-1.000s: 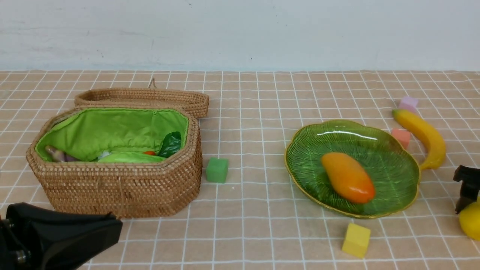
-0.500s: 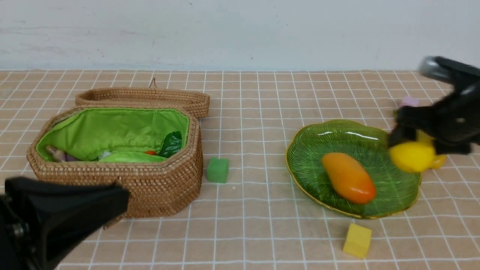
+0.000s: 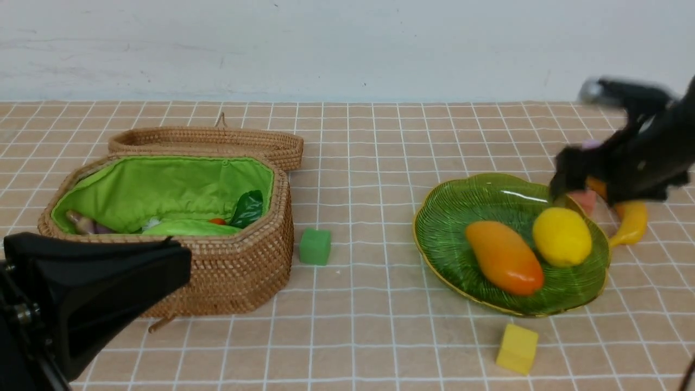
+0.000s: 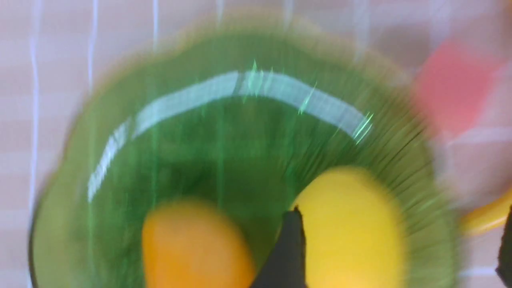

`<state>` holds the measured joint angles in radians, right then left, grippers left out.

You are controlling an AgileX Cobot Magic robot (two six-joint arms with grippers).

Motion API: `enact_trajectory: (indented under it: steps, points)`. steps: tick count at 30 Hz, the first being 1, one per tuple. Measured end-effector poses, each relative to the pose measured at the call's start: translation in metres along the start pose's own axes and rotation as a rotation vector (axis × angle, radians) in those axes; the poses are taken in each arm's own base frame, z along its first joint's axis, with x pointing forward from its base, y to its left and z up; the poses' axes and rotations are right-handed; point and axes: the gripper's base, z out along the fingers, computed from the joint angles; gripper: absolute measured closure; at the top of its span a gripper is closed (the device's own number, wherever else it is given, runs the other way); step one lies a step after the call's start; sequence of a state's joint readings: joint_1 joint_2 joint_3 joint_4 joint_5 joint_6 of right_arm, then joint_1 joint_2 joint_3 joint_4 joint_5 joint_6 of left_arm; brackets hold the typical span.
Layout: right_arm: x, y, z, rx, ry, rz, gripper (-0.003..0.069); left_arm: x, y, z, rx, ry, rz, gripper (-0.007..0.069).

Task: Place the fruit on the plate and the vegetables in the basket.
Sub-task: Use the right arm to grab a lemon and put it into the right plate, then use the right arm to grab a banana and put it into the right plate

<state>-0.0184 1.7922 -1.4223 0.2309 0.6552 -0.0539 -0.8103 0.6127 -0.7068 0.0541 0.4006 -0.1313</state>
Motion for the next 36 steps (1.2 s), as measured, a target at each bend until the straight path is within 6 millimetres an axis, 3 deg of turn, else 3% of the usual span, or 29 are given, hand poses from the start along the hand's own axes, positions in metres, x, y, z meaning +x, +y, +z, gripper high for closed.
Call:
enact_trajectory:
  steps: [5, 7, 9, 12, 15, 18, 21, 23, 26, 28, 30, 31, 32, 33, 34, 35, 36]
  points:
    - [-0.018, -0.036, -0.003, 0.077, -0.046, 0.079, 0.0081, 0.000, 0.000, 0.002, -0.001, 0.007, 0.000, 0.0637]
    - [-0.013, -0.066, 0.026, 0.123, -0.012, 0.130, 0.0104, 0.000, 0.000, 0.002, 0.000, 0.007, 0.000, 0.0635]
    - [-0.010, -0.077, 0.038, 0.137, -0.003, 0.152, 0.0106, 0.000, 0.000, 0.002, 0.000, 0.007, 0.000, 0.0635]
    - [0.003, -0.102, 0.077, 0.169, 0.017, 0.195, 0.0109, 0.000, 0.000, 0.002, 0.000, 0.007, 0.000, 0.0634]
    - [0.013, -0.113, 0.103, 0.185, 0.023, 0.197, 0.0111, 0.001, 0.000, 0.002, -0.001, 0.008, 0.000, 0.0633]
    - [0.012, -0.116, 0.110, 0.191, -0.001, 0.182, 0.0133, 0.001, 0.000, 0.002, -0.001, 0.009, -0.001, 0.0630]
    - [0.012, -0.116, 0.111, 0.195, -0.006, 0.169, 0.0228, 0.001, 0.000, 0.002, -0.001, 0.009, -0.001, 0.0630]
    - [0.011, -0.117, 0.110, 0.197, -0.003, 0.165, 0.0333, 0.001, 0.000, 0.002, -0.001, 0.009, -0.001, 0.0630]
    - [0.008, -0.115, 0.102, 0.197, 0.019, 0.154, 0.0331, 0.001, 0.000, 0.002, -0.001, 0.009, -0.001, 0.0630]
    - [-0.003, -0.107, 0.077, 0.194, 0.015, 0.138, 0.0327, 0.001, 0.000, 0.002, -0.001, 0.009, -0.001, 0.0630]
    - [-0.020, -0.093, 0.039, 0.185, -0.043, 0.054, 0.0327, 0.001, 0.000, 0.002, -0.002, 0.009, 0.003, 0.0630]
    - [-0.022, -0.092, 0.035, 0.185, -0.050, 0.041, 0.0327, 0.001, 0.000, 0.002, -0.002, 0.009, 0.003, 0.0630]
    - [-0.030, -0.082, 0.018, 0.182, -0.089, -0.047, 0.0327, 0.001, 0.000, 0.002, -0.003, 0.009, 0.011, 0.0630]
    - [-0.039, -0.060, -0.005, 0.173, -0.138, -0.251, 0.0327, 0.001, 0.000, 0.002, -0.005, 0.009, 0.022, 0.0629]
    - [-0.042, -0.047, -0.011, 0.167, -0.146, -0.395, 0.0327, 0.001, 0.000, 0.002, -0.005, 0.009, 0.026, 0.0629]
    - [-0.042, -0.044, -0.011, 0.164, -0.144, -0.424, 0.0327, 0.001, 0.000, 0.002, -0.005, 0.009, 0.028, 0.0629]
    - [-0.041, -0.025, -0.011, 0.140, -0.131, -0.623, 0.0327, 0.001, 0.000, 0.002, -0.005, 0.009, 0.030, 0.0629]
